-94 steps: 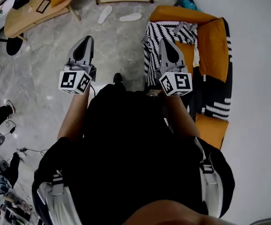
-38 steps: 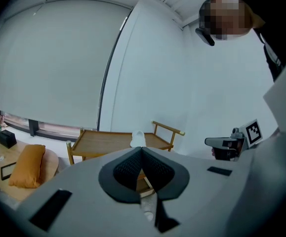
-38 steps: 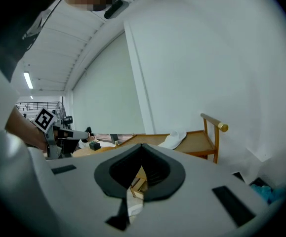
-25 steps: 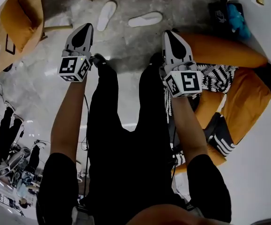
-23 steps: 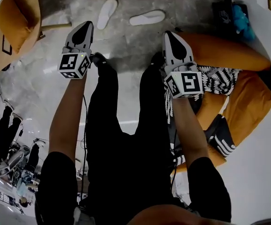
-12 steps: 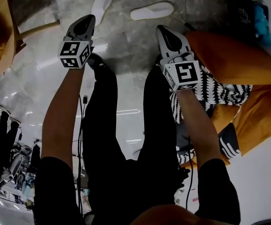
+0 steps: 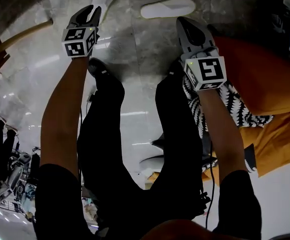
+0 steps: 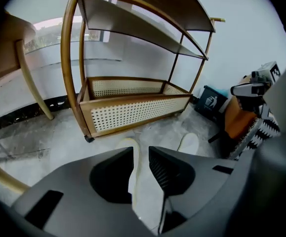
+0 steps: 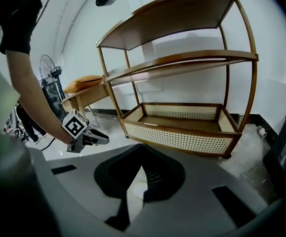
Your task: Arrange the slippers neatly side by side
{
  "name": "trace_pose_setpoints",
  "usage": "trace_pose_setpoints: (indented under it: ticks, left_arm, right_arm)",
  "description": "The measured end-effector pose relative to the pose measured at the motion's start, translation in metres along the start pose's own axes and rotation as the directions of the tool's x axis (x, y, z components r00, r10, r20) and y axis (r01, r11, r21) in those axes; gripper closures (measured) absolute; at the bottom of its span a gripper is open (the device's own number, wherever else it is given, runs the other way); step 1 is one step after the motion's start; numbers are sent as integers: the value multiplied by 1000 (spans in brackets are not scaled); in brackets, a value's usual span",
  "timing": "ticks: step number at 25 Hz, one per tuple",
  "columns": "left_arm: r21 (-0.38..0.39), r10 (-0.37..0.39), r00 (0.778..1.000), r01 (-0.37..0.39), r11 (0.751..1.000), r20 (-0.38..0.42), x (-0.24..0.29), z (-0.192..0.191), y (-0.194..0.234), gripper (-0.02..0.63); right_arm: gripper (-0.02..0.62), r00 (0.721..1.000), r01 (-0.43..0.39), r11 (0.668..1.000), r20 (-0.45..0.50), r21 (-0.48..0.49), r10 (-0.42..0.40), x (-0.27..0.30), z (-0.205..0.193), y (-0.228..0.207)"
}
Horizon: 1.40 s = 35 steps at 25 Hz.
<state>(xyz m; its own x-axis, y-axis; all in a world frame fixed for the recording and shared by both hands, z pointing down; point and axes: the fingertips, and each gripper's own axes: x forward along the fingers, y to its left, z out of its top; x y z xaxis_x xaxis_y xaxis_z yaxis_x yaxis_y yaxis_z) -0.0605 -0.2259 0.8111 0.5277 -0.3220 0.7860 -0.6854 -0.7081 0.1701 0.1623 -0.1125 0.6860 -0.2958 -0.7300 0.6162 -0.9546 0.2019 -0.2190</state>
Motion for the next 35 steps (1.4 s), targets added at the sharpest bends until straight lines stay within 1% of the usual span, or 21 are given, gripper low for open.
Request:
trace_pose_setpoints:
  ticks: [3,9,13,16,19,23,25,26,30,33,35]
  left_arm:
    - [29,-6,999,7,1000,-39,20,-16,6,483]
    - [105,-45,992,58,993,-117,61,-40,6,474]
    - [117,-17,984,39,992,-176,81,-57,11,471]
    - [150,-1,977,34,988,-213,92,-69,15,471]
    - [182,2,969,44,982,-248,100,-78,19,482]
    - [193,9,964,44,980,-266,105,-82,24,532]
    - [168,4,966,40,985,-257,106,-82,24,561]
    - [147,0,968,38,988,-249,106,-80,23,566]
    - [36,-8,975,16,999,-222,97,-75,21,577]
    - [-27,-12,985,7,1000,-174,89,-73,20,578]
    - [-95,0,988,-16,995,-157,78,-71,18,578]
  right_arm:
    - [563,1000,0,1000,10,-2,0,19,-11,-4]
    - [563,999,-20,1000,36,-23,21,48,-21,-3]
    - [565,998,-30,999,48,-43,32,56,-28,-5]
    - [563,999,-28,999,44,-40,30,59,-37,-9]
    - [564,999,-26,999,42,-47,28,61,-43,-14]
    - [563,999,-22,998,39,-53,24,62,-46,-21]
    - [565,999,-19,998,42,-52,21,62,-46,-24]
    - [564,999,-17,998,45,-52,19,61,-45,-26]
    - [563,998,-19,999,53,-49,22,60,-39,-24]
    - [563,998,-36,998,45,-49,38,57,-36,-16]
    - [565,998,-47,998,40,-45,49,54,-34,-10]
